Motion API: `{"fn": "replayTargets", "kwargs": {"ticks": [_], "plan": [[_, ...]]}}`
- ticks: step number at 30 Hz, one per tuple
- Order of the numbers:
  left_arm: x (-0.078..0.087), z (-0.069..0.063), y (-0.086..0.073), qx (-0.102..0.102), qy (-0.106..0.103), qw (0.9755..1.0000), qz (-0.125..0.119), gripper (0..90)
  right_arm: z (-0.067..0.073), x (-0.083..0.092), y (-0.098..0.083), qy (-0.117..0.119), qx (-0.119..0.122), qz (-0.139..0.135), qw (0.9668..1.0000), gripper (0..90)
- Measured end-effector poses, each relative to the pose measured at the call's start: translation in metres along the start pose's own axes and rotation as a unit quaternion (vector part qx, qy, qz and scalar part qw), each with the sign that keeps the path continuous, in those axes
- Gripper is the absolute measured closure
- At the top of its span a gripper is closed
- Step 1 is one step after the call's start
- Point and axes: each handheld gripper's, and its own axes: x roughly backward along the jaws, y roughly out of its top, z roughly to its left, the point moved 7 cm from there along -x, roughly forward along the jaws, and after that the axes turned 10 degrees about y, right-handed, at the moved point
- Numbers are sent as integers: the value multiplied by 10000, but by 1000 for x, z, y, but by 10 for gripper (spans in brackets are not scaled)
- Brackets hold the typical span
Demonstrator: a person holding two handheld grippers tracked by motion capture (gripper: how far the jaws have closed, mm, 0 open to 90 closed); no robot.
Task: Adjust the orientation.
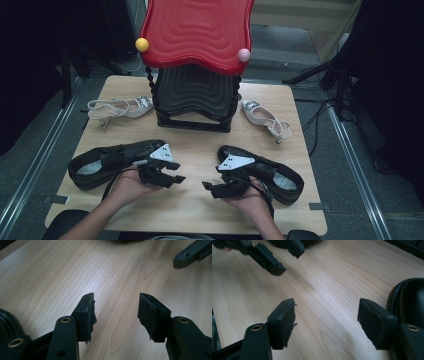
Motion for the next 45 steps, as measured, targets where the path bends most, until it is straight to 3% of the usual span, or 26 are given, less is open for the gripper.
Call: {"fn": "replayTargets", "kwargs": {"ticks": [2,3,4,6,7,9,11,14,15,18,23,27,30,34,43,45], "plan": [[2,1,0,95,-68,9999,26,481,0,0,-1,0,3,36,10000,340],[4,2,0,97,-67,9999,33,424,1,-1,-2,28,39,111,9999,384],[7,3,1,77,3,9999,-138,386,2,-1,-3,56,44,137,9999,406],[9,3,1,11,23,9998,-206,366,2,-1,-3,66,61,156,9998,424],[12,3,1,8,-56,9998,-189,457,3,-2,-3,65,71,174,9998,439],[12,2,-2,125,-267,9996,-50,521,4,-2,-3,110,68,166,9998,469],[9,3,-6,43,-183,9997,145,551,4,-2,-3,114,83,154,9998,471],[6,3,-8,-50,-99,9998,134,578,3,-2,-5,151,-13,184,9997,517],[5,2,-8,-38,-177,9997,191,601,2,-3,-7,165,-4,248,9996,527],[6,2,-8,62,-229,9992,309,551,0,-3,-8,166,-15,289,9994,527],[12,4,-6,247,-343,9987,273,527,-1,1,-4,95,44,174,9998,523],[21,7,-6,213,-299,9992,159,530,-2,3,-2,76,51,135,9999,508],[32,9,-8,53,-88,9999,49,532,-1,0,-1,113,69,186,9997,494],[40,9,-11,-32,-53,9999,153,545,1,-4,2,281,49,204,9994,490],[58,20,-21,337,-151,9992,132,481,4,-10,8,465,103,232,9986,492],[62,24,-22,374,-53,9992,122,481,4,-11,10,533,91,224,9983,496]]}}
